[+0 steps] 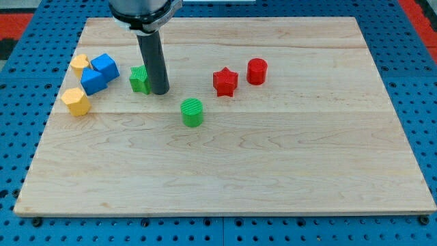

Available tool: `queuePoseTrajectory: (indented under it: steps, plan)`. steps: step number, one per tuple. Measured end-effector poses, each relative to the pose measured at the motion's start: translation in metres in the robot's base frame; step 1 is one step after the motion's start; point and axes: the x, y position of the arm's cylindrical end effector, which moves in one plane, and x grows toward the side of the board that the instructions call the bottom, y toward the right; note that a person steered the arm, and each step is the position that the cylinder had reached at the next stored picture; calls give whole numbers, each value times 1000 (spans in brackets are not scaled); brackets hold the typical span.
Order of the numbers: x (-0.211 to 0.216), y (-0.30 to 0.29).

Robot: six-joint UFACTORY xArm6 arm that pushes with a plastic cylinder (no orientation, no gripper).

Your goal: Move the red circle between the red star and the green circle

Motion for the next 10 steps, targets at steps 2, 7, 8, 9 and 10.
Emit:
queuePoseTrajectory:
  steps: [2,7,8,9,10]
  plan:
    - [-8,-38]
    - [-42,216]
    - [4,129]
    - [2,55]
    - [-7,29]
